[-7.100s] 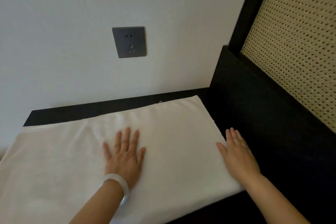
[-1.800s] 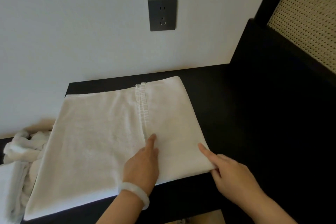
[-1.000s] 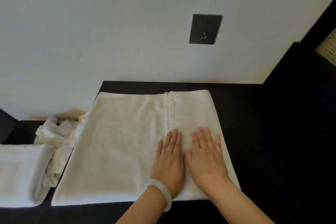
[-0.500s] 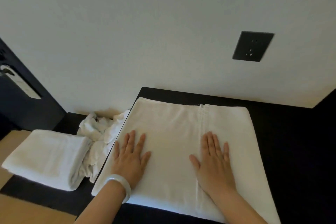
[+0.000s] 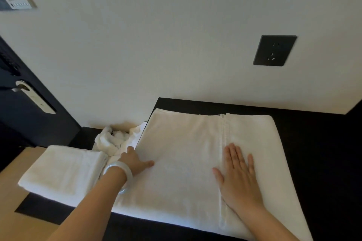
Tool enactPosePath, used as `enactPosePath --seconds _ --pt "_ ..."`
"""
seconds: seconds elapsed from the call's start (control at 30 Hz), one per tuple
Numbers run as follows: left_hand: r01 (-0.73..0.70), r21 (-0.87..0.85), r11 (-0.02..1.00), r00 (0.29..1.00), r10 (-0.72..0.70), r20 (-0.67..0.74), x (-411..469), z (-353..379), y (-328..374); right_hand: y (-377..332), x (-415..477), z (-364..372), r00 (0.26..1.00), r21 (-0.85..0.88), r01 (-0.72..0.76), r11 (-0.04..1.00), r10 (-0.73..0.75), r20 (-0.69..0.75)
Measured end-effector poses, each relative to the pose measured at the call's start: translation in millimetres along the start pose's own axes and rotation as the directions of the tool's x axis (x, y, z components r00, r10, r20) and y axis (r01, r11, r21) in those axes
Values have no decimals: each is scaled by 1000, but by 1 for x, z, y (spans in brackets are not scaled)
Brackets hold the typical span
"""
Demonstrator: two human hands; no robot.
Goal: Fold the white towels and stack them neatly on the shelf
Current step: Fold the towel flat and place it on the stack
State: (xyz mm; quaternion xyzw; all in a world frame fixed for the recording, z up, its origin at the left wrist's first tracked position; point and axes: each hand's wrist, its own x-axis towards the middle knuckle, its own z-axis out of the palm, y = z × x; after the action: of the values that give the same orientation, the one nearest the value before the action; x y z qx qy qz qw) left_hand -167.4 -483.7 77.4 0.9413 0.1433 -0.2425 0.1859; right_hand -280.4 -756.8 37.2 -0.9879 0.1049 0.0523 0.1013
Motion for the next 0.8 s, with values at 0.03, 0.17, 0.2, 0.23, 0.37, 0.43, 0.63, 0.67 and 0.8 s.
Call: enactPosePath --seconds 0.03,0.17,0.2,0.23,0.37,0.43,0.63,0.67,0.8 --pt "29 -74 997 999 -27 40 -4 -5 2 1 0 0 1000 10 3 1000 -3 -5" --pt "135 -697 704 984 -13 178 -30 -30 10 8 -2 -1 998 196 18 980 -7 -60" --pt "146 -767 625 970 62 235 -43 -37 15 10 -3 -4 999 304 -4 953 20 -48" --pt "132 -800 586 950 155 271 -52 -44 17 11 -5 -9 998 444 -50 895 62 -13" --pt "-6 -802 598 802 482 354 -70 -56 60 25 -9 -27 978 935 -149 322 189 91" --pt "-100 -753 650 742 553 380 -78 -47 95 36 -9 -40 960 980 -188 66 226 168" --pt "-351 -622 700 579 684 443 -141 36 203 87 -20 -81 794 980 -178 -92 574 198" --pt "-397 -566 723 544 681 490 -143 53 211 95 -23 -84 773 971 -239 -13 603 198" --pt "-801 108 589 584 728 358 -119 90 208 110 -26 -88 781 864 -470 182 542 311"
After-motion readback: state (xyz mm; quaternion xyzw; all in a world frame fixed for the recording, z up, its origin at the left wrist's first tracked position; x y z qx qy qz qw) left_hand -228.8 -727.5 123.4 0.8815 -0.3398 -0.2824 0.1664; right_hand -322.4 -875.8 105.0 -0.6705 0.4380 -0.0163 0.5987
